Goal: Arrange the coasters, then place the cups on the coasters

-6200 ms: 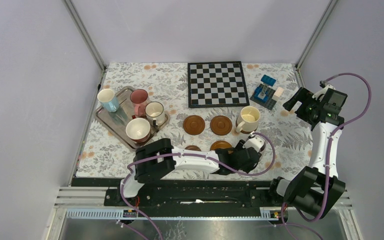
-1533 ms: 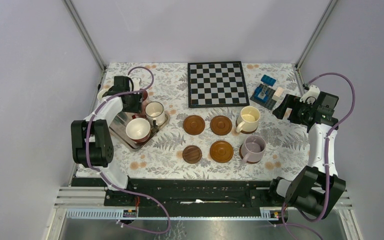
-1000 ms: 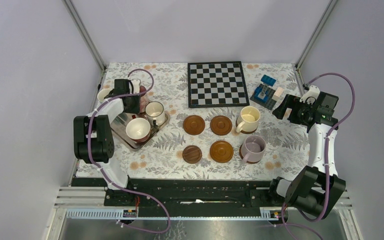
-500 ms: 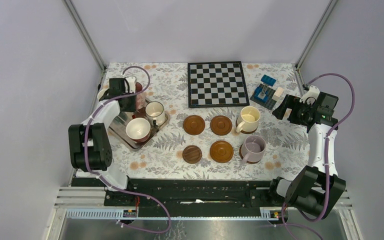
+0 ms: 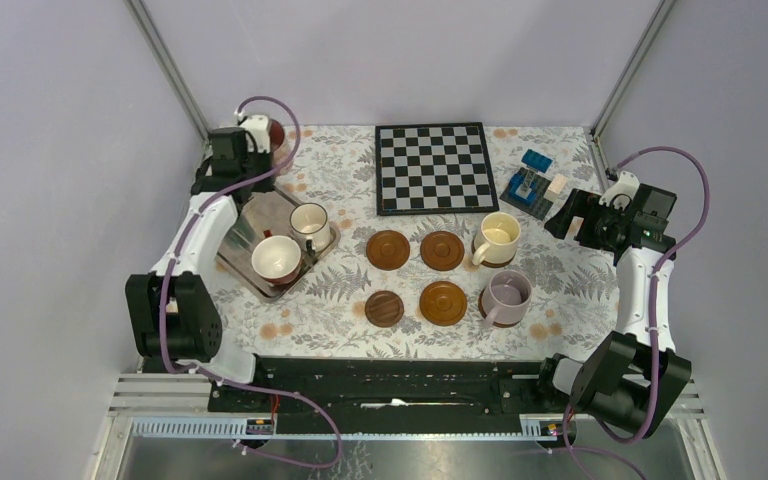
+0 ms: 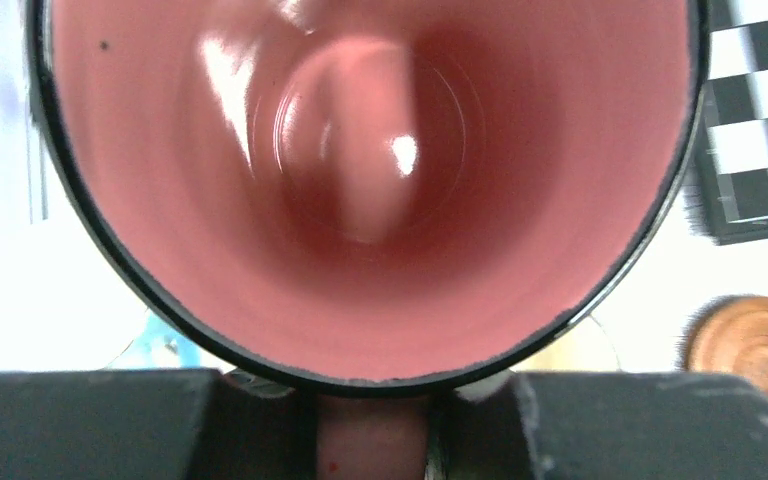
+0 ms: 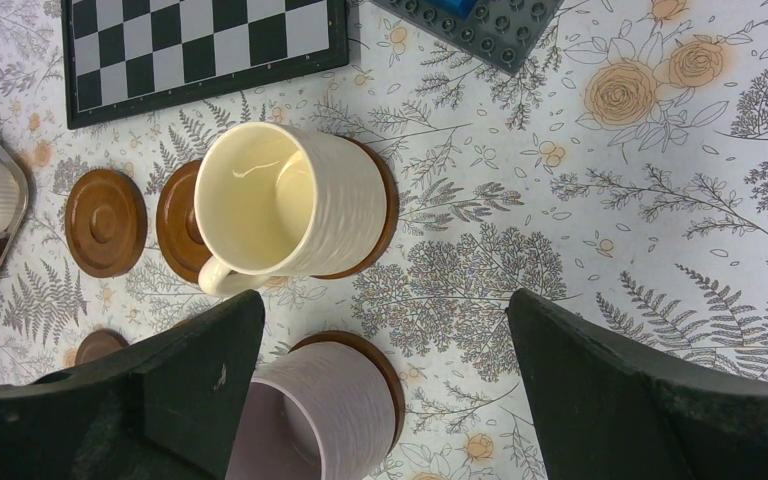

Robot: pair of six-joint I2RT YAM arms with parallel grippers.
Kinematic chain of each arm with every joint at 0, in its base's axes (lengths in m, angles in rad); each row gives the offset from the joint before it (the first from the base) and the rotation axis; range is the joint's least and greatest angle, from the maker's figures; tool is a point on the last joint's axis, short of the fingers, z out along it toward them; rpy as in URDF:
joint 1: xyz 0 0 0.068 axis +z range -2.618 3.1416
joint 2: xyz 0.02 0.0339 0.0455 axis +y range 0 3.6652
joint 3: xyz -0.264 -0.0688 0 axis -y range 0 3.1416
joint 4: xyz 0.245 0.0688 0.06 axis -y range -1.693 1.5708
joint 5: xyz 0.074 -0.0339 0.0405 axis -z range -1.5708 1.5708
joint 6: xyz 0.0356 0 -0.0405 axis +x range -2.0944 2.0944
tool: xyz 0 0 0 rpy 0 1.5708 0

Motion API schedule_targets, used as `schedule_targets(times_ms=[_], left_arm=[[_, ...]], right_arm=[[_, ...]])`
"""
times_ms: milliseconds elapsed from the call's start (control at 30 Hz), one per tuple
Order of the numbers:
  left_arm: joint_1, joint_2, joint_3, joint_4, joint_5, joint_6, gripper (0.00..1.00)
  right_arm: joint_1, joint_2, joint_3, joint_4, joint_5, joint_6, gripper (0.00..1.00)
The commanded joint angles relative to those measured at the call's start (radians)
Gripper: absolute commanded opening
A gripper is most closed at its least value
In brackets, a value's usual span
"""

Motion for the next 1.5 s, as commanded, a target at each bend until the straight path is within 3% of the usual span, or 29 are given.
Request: schedule_targets(times_ms=[0,300,567,900,1467], left_arm=[[-0.157,-0.141,0.12,0.099,0.012,-0.004,0.0],[-0.577,-0.066,0.113,0.093,-0.077,-0.029,0.0],[-0.783,0.099,0.068,0.205,-0.064,-0.032,0.0],[-0.881,0.251,0.045,0.356,-0.085,-0.043,0.0],[-0.901,0.344,0.045,0.382,-0.112,-0.057,0.0]], right_arm=[[0.005,-0.016,0.017,0.003,-0.032,0.012,0.98],[0.005,-0.01,0.017,0.007,-0.06,0.04,0.98],[0.005,-0.024,0.01,0.012,-0.067,0.059,0.98],[0.005,-0.034,0.012,-0.006,-0.045,0.044,0.98],[0.005,-0.03,-0.007,0.013,-0.04,0.043,0.98]])
